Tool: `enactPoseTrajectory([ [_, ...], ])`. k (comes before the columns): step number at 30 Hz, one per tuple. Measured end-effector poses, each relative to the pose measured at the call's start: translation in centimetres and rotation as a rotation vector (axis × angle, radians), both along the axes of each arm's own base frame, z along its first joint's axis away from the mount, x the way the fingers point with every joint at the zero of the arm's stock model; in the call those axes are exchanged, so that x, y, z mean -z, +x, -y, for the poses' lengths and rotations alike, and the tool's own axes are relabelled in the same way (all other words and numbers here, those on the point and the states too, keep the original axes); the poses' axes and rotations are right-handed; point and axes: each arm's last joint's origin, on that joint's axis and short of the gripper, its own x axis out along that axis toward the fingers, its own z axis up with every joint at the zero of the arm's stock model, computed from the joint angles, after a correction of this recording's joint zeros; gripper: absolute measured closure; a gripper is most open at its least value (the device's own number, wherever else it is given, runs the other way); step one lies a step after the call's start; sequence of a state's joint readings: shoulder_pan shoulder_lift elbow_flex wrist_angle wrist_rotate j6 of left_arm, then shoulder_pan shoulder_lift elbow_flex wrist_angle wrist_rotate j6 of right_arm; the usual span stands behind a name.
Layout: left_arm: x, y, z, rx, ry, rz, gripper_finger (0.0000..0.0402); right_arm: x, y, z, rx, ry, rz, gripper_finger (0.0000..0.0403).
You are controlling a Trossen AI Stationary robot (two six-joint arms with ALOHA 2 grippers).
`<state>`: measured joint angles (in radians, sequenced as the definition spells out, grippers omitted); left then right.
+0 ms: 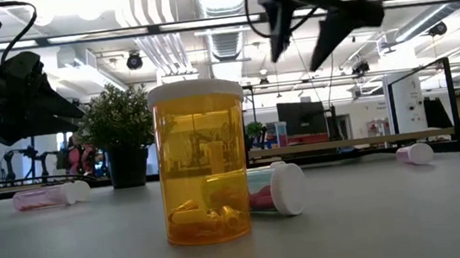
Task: Pick and place medicine bottles onto shelf by color
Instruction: Put the middle pink pill bottle on the shelf
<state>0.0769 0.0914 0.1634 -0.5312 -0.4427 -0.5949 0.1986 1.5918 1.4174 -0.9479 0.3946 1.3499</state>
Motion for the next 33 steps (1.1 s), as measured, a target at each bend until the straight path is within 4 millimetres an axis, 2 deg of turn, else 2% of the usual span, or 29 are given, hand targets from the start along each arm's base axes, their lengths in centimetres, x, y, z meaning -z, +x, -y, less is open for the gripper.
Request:
enactPoseTrajectory([
  [9,0.0,0.0,0.0,0.000,0.000,0.000,0.0197,1.7,1.5,-0.3,-0.013,-0.003,0.006,0.0135],
  [15,0.0,0.0,0.0,0.000,0.000,0.000,0.0197,1.8,1.9,-0.2,-0.070,-0.028,0.002,0.0146],
  [25,0.0,0.0,0.0,0.000,0.000,0.000,0.0197,2.7,3.4,2.9,-0.157,-0.033,-0.011,0.0149],
  [33,0.0,0.0,0.0,0.000,0.000,0.000,0.0197,3.3,4.5,4.2,-0.212,-0.028,0.012,0.0149],
])
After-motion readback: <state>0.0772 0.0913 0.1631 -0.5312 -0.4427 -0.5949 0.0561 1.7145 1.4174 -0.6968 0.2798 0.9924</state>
